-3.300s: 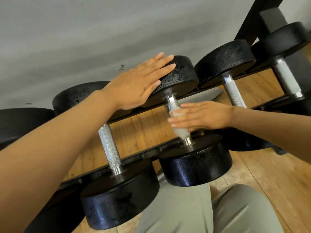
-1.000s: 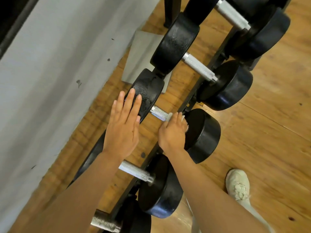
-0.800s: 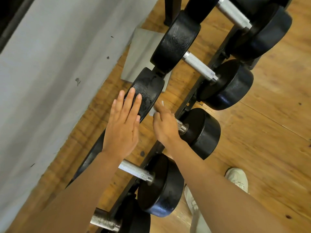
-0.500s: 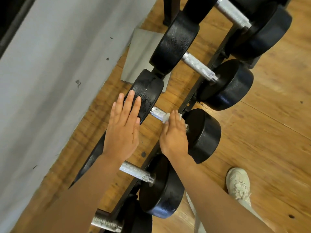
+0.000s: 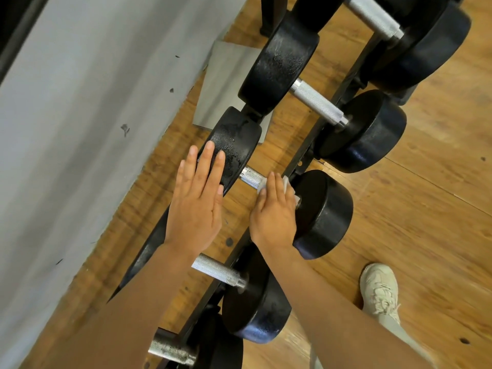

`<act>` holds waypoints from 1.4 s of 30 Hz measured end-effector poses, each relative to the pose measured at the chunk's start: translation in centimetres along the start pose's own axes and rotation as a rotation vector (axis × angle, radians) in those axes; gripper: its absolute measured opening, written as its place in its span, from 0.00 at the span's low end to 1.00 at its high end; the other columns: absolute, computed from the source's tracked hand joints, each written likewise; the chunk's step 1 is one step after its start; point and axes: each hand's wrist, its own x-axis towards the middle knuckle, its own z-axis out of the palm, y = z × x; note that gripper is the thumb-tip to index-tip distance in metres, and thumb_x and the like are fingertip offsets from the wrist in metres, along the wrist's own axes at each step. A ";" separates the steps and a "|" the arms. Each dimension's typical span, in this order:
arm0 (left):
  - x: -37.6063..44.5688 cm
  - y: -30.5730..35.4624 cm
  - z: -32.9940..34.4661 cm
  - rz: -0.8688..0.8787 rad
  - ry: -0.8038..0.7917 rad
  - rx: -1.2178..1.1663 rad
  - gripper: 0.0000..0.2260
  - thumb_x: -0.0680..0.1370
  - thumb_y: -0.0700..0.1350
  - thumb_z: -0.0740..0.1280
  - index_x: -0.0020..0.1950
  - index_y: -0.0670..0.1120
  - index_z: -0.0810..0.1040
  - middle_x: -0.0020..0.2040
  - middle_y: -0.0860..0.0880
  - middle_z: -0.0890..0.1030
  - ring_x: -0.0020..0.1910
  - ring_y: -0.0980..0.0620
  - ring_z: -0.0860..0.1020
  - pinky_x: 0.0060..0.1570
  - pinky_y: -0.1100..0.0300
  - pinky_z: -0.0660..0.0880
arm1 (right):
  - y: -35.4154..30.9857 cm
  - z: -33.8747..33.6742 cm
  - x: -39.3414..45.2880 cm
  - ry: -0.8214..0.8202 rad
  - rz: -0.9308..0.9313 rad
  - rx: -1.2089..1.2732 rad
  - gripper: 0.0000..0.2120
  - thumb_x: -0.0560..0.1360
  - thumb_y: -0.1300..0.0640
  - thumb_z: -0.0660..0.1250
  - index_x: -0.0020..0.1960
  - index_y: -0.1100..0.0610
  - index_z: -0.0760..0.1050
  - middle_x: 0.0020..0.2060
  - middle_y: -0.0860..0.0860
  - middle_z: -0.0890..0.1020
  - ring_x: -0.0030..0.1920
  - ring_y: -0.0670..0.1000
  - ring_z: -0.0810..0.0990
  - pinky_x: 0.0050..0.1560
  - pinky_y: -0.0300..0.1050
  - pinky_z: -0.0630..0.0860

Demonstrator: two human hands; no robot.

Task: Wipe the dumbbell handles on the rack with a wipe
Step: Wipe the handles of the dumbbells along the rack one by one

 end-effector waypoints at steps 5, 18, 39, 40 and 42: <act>-0.1 0.0 0.0 0.003 -0.001 0.001 0.24 0.85 0.44 0.49 0.80 0.44 0.48 0.80 0.48 0.46 0.80 0.46 0.43 0.78 0.50 0.44 | -3.8 0.7 1.9 -0.080 -0.124 0.286 0.24 0.82 0.51 0.46 0.75 0.55 0.65 0.73 0.51 0.68 0.77 0.54 0.55 0.76 0.55 0.55; 0.0 0.0 0.0 -0.005 0.002 0.023 0.23 0.85 0.45 0.47 0.81 0.44 0.49 0.81 0.44 0.51 0.80 0.46 0.43 0.78 0.49 0.44 | -3.0 -0.6 3.2 -0.076 0.227 0.176 0.18 0.84 0.53 0.49 0.65 0.56 0.73 0.62 0.57 0.75 0.68 0.61 0.66 0.68 0.52 0.60; -3.0 4.2 -0.2 -0.290 -0.017 0.176 0.25 0.83 0.44 0.52 0.80 0.45 0.53 0.81 0.44 0.55 0.80 0.45 0.53 0.75 0.43 0.57 | -0.8 -7.9 2.8 0.005 -0.328 0.528 0.17 0.80 0.66 0.62 0.67 0.56 0.75 0.66 0.45 0.74 0.63 0.38 0.76 0.62 0.32 0.72; -3.5 4.3 -0.5 -0.323 -0.021 0.188 0.24 0.83 0.45 0.51 0.80 0.45 0.54 0.80 0.44 0.56 0.79 0.46 0.54 0.75 0.44 0.58 | -1.5 -8.4 2.9 0.009 -0.474 0.553 0.18 0.80 0.67 0.62 0.68 0.58 0.74 0.68 0.47 0.73 0.67 0.41 0.73 0.67 0.35 0.69; -4.4 4.5 -1.0 -0.374 -0.022 0.204 0.24 0.83 0.46 0.50 0.80 0.45 0.55 0.80 0.44 0.58 0.79 0.46 0.56 0.75 0.45 0.56 | -2.4 -8.7 3.6 -0.057 -0.753 0.518 0.18 0.80 0.67 0.61 0.69 0.62 0.71 0.70 0.52 0.71 0.72 0.46 0.68 0.71 0.40 0.66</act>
